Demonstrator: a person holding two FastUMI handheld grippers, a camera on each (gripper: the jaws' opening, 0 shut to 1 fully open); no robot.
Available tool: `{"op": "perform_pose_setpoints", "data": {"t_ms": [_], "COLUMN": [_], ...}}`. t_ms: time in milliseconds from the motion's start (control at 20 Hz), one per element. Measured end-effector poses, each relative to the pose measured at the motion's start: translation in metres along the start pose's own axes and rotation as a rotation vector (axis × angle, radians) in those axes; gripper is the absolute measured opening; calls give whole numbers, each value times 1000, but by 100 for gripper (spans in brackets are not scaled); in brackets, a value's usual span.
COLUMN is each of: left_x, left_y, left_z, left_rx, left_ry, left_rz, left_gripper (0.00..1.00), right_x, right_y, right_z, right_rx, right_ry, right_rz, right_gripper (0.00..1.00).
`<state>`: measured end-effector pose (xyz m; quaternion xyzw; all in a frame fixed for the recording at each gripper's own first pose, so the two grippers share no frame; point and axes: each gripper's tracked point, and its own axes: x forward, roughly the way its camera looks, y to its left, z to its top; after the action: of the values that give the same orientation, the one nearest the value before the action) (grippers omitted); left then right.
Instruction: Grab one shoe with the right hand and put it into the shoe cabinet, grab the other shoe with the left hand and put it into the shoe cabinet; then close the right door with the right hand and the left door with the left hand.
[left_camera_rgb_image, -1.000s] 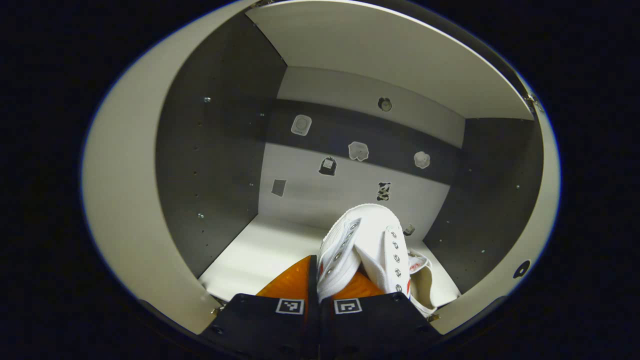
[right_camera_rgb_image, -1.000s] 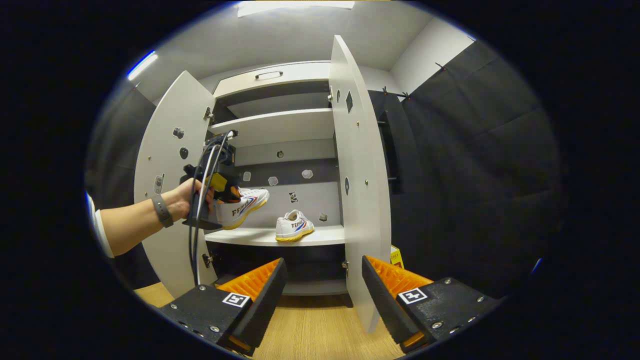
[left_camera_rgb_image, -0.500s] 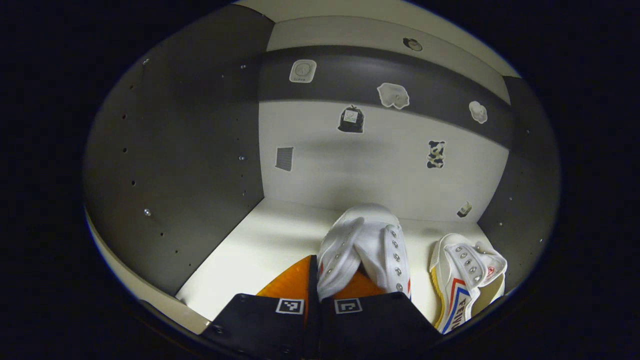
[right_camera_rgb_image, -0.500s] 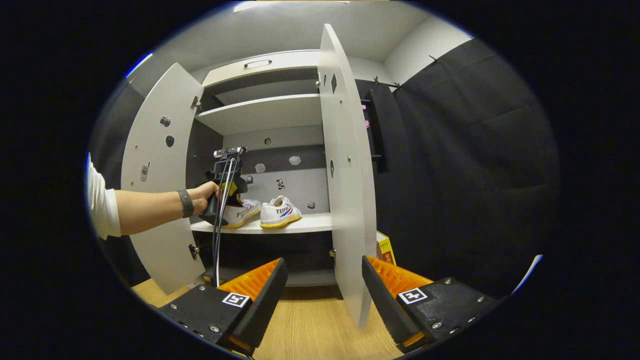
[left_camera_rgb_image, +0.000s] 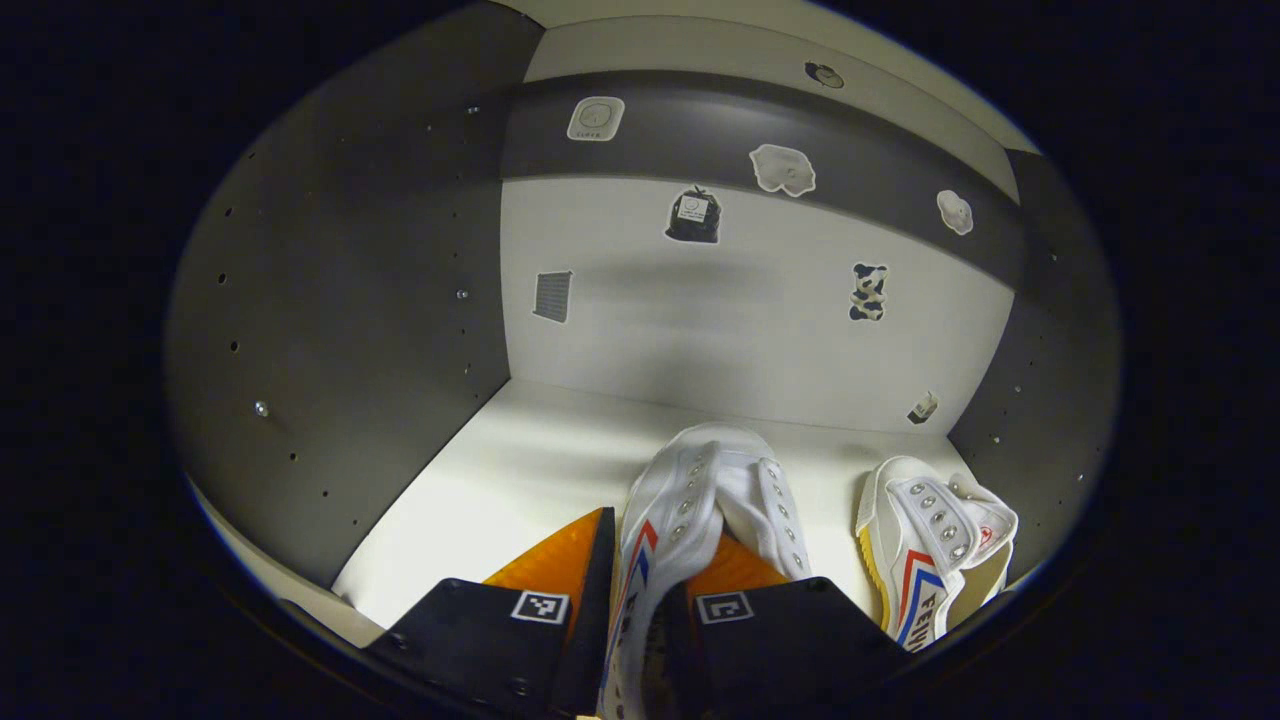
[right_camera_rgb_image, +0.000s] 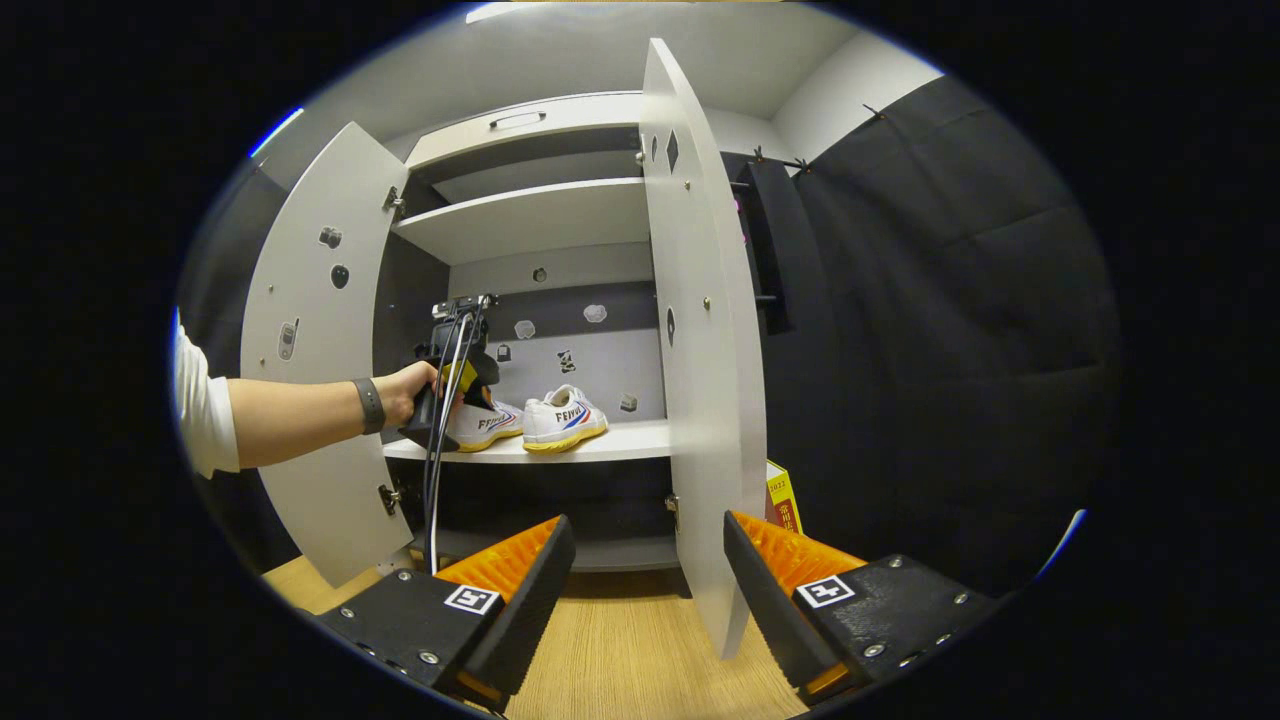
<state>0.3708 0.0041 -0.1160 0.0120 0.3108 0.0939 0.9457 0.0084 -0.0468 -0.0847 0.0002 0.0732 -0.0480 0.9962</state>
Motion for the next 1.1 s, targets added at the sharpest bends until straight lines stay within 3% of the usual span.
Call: {"op": "perform_pose_setpoints", "data": {"t_ms": [50,150,250,300,400,650,850,1100], "left_x": [-2,-10,-21,-27,-40,-98,-165,-246], "left_y": [1,3,9,10,14,20,31,43], "left_z": [1,2,6,7,8,14,2,-12], "left_rx": [7,26,54,59,56,27,9,41], "left_ry": [-5,-15,-40,-50,-69,-184,-292,-445], "left_rz": [0,4,16,11,1,-63,-113,-142], "left_gripper": [33,40,55,70,86,90,99,97], "right_x": [0,-2,-3,-4,-6,-11,-13,-14], "right_y": [0,1,2,3,6,15,23,28], "right_z": [0,1,0,0,1,7,13,16], "right_rx": [1,4,9,12,16,24,27,13], "right_ry": [-2,-6,-5,-5,-9,-24,-36,-39], "right_rz": [1,4,8,12,21,52,80,103], "right_gripper": [92,92,92,92,92,92,92,92]}}
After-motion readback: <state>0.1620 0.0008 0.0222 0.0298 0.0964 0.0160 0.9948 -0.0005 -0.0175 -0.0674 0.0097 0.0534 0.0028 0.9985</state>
